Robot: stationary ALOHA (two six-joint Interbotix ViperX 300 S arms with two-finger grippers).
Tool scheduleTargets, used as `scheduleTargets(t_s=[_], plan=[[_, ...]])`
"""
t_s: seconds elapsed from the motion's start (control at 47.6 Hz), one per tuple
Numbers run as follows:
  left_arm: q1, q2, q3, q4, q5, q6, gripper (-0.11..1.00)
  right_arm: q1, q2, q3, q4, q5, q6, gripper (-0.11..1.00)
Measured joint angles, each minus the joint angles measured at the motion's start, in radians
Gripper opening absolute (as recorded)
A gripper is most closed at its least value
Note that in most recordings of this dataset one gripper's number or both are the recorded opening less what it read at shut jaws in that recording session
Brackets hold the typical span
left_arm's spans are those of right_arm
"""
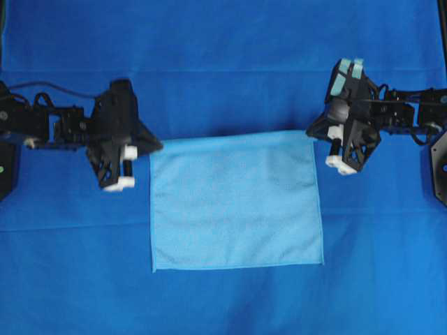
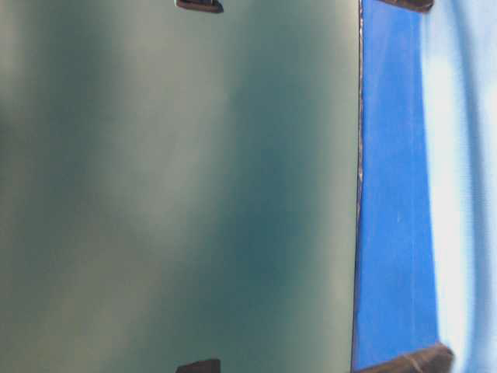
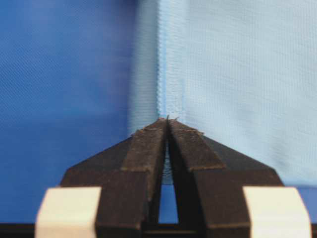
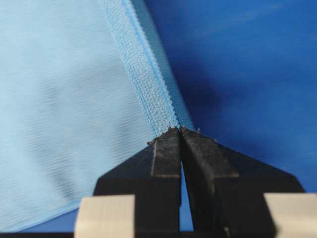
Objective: Fold the light blue towel.
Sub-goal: 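Lift the far edge and fold it toward the near edge, then release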
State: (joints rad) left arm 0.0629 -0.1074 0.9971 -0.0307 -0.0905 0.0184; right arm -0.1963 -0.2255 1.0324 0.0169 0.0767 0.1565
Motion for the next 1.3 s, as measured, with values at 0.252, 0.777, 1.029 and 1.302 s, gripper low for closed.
scheduleTargets(t_s=[0.252, 0.777, 1.029, 1.302], plan=[[-0.152, 0.011, -0.028, 0.000, 0.012, -0.089, 0.01, 0.201, -0.011, 0.020, 0.003, 0.023, 0.156, 0.02], [-0.413, 0.106, -0.156, 0.000, 0.064, -0.281, 0.01, 0.518, 0.031, -0.009, 0.003, -0.015, 0.414, 0.02], [-0.445, 0.126, -0.179, -0.002, 0.104, -0.291, 0.01, 0.580, 0.080, -0.060, 0.003, -0.015, 0.426, 0.02], [-0.446, 0.133, -0.181, -0.002, 0.110, -0.291, 0.01, 0.588, 0.091, -0.071, 0.005, -0.012, 0.468, 0.02]])
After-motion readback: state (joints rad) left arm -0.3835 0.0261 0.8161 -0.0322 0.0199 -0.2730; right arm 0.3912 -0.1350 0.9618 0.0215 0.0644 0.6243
